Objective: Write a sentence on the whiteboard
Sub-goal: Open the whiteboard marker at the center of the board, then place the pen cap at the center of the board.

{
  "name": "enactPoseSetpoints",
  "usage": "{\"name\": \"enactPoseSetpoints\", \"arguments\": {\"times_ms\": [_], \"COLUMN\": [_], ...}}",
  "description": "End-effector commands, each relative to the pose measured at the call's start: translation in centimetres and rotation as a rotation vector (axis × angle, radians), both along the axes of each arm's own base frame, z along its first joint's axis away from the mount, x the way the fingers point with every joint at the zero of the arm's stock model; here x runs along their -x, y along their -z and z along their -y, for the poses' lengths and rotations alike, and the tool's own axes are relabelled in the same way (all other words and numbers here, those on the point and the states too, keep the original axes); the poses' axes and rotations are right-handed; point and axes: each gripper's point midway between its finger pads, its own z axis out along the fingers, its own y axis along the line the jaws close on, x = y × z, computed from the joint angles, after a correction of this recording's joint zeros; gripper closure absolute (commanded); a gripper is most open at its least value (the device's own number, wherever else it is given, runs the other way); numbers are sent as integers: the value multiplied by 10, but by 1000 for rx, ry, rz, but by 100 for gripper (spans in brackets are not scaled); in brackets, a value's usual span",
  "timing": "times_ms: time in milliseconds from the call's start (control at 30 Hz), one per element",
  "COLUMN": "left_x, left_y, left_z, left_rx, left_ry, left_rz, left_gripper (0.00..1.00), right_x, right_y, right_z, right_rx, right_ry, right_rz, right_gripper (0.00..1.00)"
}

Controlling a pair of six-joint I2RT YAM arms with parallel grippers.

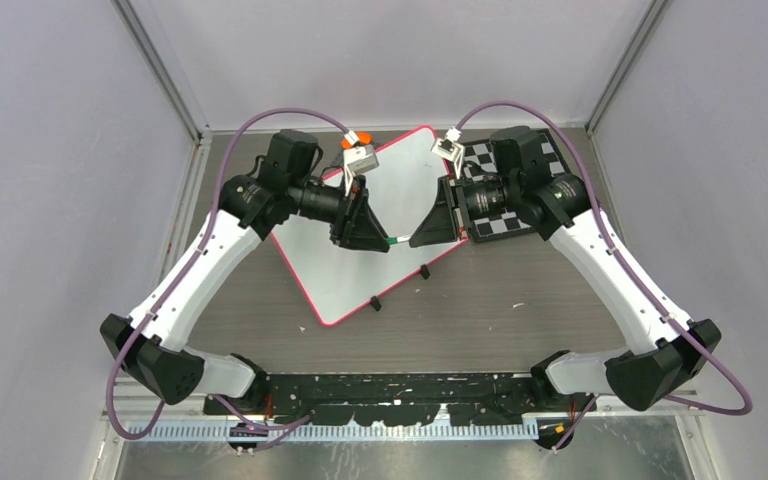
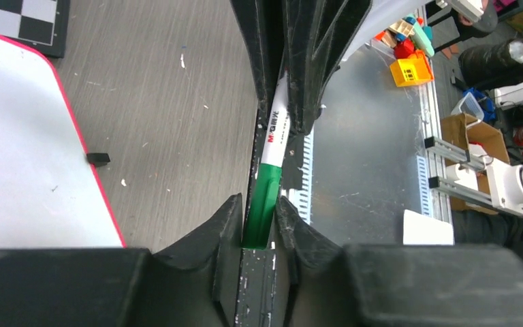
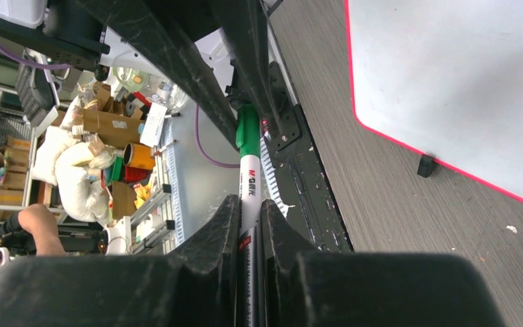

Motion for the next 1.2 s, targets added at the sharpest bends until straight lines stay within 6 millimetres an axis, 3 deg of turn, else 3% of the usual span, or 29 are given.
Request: {"name": "enactPoseSetpoints", "arguments": {"times_ms": [0, 67, 200, 333, 500, 567, 667, 700, 733, 800, 933, 1033, 1167], "left_x": [7, 4, -9, -9, -19, -41, -85, -97, -99, -105, -95, -84, -66], "left_y": [-19, -20, -9, -1, -19, -24, -19, -16, -11, 9, 60, 107, 163], "left_z": [3, -3, -28, -54, -94, -120, -187, -217, -230, -275, -327, -349, -358], "left_rx": [75, 82, 84, 80, 87, 50, -75, -123, -161, -293, -403, -525, -627], "left_ry": [47, 21, -62, -124, -240, -394, -742, -860, -905, -1045, -1186, -1216, -1187], "left_rz": [38, 11, -47, -70, 12, 62, 108, 115, 99, 63, -81, -150, -273], "left_gripper": [88, 100, 100, 100, 100, 100, 100, 100, 100, 100, 100, 100, 100], "right_x": [2, -1, -21, -36, -45, -47, -50, -52, -53, -52, -52, -50, -47], "right_y": [-14, -16, -28, -43, -43, -40, -31, -27, -22, -13, 4, 12, 23], "right_z": [-5, -2, 16, 39, 57, 59, 60, 60, 61, 62, 65, 65, 65], "right_rx": [-39, -44, -70, -90, -56, -49, -34, -24, -13, 10, 63, 90, 131], "right_ry": [-27, -18, 39, 96, 131, 139, 158, 166, 173, 174, 184, 177, 170], "right_rz": [30, 30, 23, 48, 86, 91, 84, 83, 81, 74, 71, 73, 96], "right_gripper": [100, 100, 100, 100, 100, 100, 100, 100, 100, 100, 100, 100, 100]}}
